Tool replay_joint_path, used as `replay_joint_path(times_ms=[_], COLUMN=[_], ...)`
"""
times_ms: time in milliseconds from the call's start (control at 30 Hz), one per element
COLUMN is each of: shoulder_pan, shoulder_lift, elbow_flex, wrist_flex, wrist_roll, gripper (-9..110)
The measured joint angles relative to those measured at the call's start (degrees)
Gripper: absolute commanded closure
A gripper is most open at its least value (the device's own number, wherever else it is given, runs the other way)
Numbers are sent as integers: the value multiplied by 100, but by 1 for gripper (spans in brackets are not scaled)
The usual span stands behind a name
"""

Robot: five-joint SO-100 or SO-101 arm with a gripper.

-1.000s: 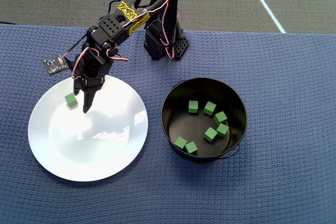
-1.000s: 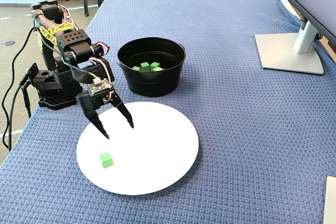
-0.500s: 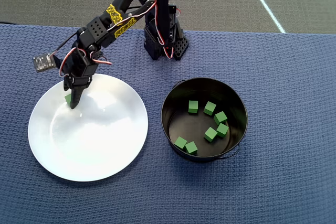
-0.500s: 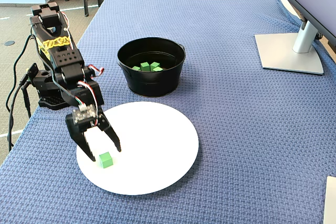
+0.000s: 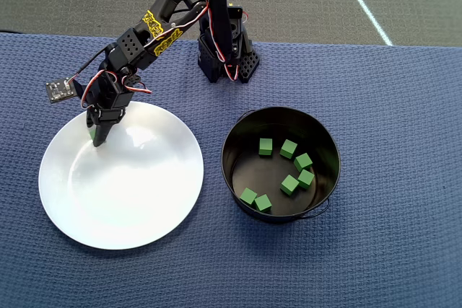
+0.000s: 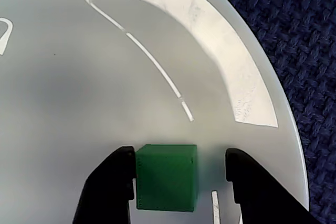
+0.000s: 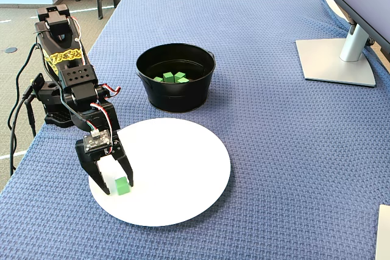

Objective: Pick up the green cubes from the white plate and place them in the black recipient

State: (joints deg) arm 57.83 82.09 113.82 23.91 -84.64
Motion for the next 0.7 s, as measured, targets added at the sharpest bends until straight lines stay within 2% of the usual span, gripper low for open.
replay_joint_path(times_ms=[200,300,700], shoulder_pan=[-53,-132,-703], shoulder_lift=[0,0,501], elbow_flex=[9,-158,-2883], wrist_flex=[-9,352,3647], wrist_roll=[281,580,1784], gripper=[102,102,102])
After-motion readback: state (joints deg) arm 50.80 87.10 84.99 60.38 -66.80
